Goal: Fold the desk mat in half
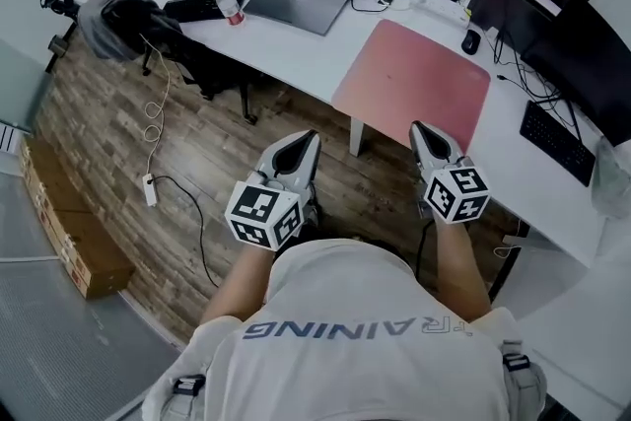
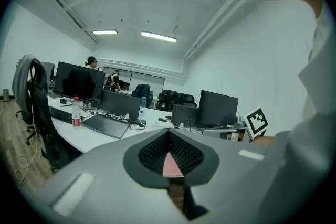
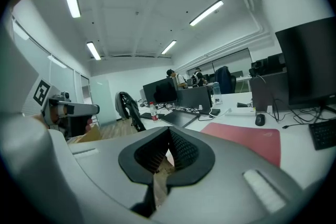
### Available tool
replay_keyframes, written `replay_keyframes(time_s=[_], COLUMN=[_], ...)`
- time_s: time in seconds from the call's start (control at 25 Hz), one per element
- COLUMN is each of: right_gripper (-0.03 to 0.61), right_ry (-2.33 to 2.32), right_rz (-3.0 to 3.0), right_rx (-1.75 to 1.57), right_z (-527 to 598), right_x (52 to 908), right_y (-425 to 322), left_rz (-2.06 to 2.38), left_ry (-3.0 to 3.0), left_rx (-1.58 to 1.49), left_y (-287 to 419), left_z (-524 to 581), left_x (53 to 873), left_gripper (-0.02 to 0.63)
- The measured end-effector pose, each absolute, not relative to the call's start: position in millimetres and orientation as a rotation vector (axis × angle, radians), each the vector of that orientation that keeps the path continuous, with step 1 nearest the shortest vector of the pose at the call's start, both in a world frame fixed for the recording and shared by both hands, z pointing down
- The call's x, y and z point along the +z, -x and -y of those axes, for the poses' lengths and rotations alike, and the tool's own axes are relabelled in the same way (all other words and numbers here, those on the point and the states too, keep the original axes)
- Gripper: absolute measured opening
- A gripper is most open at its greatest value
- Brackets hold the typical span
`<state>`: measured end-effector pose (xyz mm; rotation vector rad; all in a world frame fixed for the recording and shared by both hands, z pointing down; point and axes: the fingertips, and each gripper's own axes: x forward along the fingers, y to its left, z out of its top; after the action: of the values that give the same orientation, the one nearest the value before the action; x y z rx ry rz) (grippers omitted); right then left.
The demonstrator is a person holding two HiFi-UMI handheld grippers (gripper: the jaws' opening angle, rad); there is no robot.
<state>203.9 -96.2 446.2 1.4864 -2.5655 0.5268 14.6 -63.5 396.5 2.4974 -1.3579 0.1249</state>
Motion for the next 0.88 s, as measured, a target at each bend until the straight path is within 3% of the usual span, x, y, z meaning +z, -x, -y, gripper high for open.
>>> replay_keyframes(time_s=[0.36, 0.88], right_gripper=[0.017, 0.017], right_ry=[-1.587, -1.536], right_rz=[2.426, 2.246], right_rx=[0.546, 0.586], right_z=[159, 232], right_x=[450, 490], right_y=[-182, -94], left_rz=[1.23, 1.058], left_ry=[-2.539, -2.522], left_rx=[0.125, 0.173], left_y=[15, 80], left_z=[151, 241], left_x=[398, 442], left_gripper=[0.0, 0.0])
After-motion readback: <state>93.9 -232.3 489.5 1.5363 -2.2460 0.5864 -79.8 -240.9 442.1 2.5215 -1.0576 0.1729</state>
